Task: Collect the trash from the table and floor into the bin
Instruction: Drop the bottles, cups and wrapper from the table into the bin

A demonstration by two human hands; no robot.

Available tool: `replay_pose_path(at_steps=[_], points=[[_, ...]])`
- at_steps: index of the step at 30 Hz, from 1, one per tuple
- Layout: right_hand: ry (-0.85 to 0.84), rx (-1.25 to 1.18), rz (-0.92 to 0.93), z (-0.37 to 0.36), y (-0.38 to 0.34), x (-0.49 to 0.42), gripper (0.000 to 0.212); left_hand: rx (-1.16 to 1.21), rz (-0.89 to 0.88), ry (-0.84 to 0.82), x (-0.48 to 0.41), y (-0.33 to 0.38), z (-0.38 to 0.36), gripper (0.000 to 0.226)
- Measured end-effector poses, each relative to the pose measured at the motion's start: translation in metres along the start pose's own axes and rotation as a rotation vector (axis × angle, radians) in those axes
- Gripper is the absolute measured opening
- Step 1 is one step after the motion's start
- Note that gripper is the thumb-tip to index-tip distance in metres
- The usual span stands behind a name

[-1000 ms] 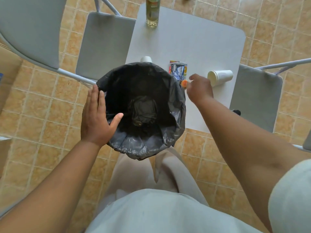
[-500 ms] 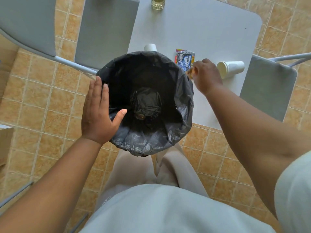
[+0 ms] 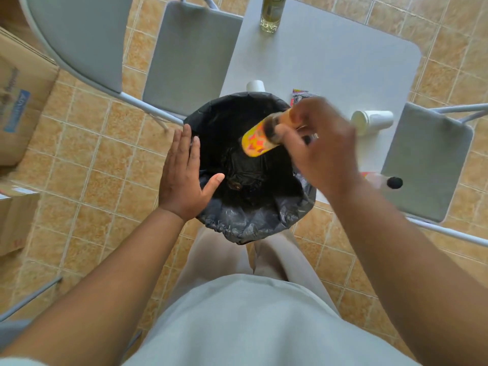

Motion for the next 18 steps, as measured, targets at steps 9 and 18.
replay_pose_path(at_steps=[9,18], points=[[-0.877,0.432,-0.505,-0.149,0.073,-0.001,0.029,0.019,-0.026,0.042,0.0,0.001,-0.001,0.084],[-0.786,0.464,-0.831,-0.16,0.115,-0.006,0.034,0.007,-0.007,0.008,-0.002,0.0,0.001,0.086]])
Point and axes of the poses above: each hand's wrist, its own x-axis away from the middle knuckle, its own z-axis out of the back of the hand, y = z × x, the point moved 2 cm from there along -x, towards the middle knuckle, and after that the axes turned 12 degrees about -y, right-handed, at the moved point
